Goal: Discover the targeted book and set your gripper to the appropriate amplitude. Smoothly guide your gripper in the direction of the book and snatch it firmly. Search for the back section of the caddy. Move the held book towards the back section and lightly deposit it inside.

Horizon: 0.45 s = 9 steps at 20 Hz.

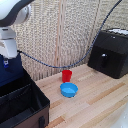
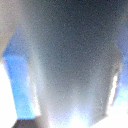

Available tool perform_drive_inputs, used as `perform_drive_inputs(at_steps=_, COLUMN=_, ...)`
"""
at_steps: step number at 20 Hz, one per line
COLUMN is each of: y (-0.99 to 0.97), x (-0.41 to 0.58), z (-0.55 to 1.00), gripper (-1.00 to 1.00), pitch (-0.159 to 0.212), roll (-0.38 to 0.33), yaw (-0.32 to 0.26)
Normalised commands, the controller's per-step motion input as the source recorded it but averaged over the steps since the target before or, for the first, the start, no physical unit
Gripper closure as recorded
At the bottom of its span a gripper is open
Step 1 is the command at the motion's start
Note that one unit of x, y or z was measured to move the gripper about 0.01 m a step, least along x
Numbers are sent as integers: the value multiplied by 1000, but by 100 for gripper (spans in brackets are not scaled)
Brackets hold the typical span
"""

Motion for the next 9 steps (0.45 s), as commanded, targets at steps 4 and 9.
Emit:
perform_drive_inputs(at_steps=4, y=11, x=136, z=-2, gripper=-100, pitch=1, roll=-4, yaw=-9)
perform_drive_inputs(at_steps=9, y=-204, x=47, z=641, gripper=-100, pitch=13, roll=19, yaw=13)
